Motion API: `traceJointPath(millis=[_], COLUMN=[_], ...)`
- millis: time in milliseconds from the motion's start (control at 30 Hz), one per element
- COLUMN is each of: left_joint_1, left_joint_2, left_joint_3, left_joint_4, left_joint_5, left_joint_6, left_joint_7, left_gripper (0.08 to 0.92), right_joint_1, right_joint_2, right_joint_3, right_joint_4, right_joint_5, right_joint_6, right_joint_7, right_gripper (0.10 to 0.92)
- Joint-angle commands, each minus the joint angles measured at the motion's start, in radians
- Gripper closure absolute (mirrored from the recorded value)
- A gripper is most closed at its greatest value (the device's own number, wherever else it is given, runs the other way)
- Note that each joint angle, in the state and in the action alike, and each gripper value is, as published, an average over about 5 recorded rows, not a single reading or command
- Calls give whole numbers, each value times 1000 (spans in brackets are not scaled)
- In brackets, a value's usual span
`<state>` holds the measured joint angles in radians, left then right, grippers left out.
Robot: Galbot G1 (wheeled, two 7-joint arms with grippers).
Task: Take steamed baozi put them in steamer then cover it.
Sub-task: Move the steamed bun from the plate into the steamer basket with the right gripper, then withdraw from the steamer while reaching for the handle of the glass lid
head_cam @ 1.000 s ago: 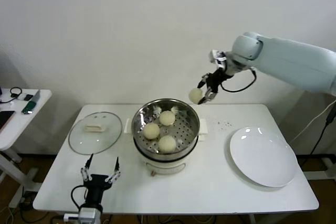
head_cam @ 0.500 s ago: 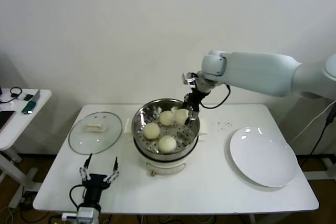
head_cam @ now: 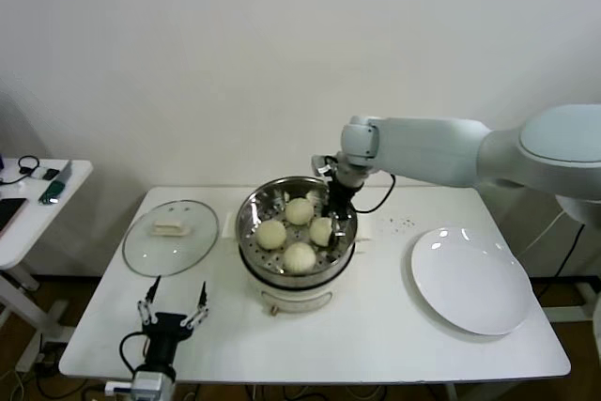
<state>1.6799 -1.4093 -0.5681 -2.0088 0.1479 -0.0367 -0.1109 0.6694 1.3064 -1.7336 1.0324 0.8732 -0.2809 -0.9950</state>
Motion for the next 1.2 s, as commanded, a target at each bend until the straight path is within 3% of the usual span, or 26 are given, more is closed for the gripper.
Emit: traceJointPath(millis=[33, 267, 467, 600, 967, 1100, 1200], left_joint_1=[-2, -6, -4, -3, -6, -9, -6], left_joint_2=[2, 3, 4, 4, 6, 6, 6], left_joint_3=[1, 4, 2, 0, 2, -4, -6], left_joint_4=[6, 6, 5, 4, -1, -2, -1], left_joint_5=[-2, -1, 0, 0, 3, 3, 4], left_joint_6=[-2, 0, 0, -1, -2, -4, -7], left_joint_7=[1, 1, 0, 0, -8, -15, -27], left_gripper=[177, 177, 177, 177, 177, 177, 177], right_joint_1=[-24, -29, -25, -6, 78, 72, 17], right_joint_2=[25, 25, 20, -1, -197, -318, -433], right_joint_3=[-13, -3, 9, 29, 166, 227, 289], right_joint_4=[-46, -42, -40, -22, 64, 154, 244], right_joint_5=[-20, -19, -12, -4, 8, 2, 6], right_joint_6=[0, -3, -7, -7, 64, 129, 192], right_joint_7=[-11, -7, -16, -26, -26, 103, 325], right_gripper=[306, 304, 216, 204, 203, 203, 203])
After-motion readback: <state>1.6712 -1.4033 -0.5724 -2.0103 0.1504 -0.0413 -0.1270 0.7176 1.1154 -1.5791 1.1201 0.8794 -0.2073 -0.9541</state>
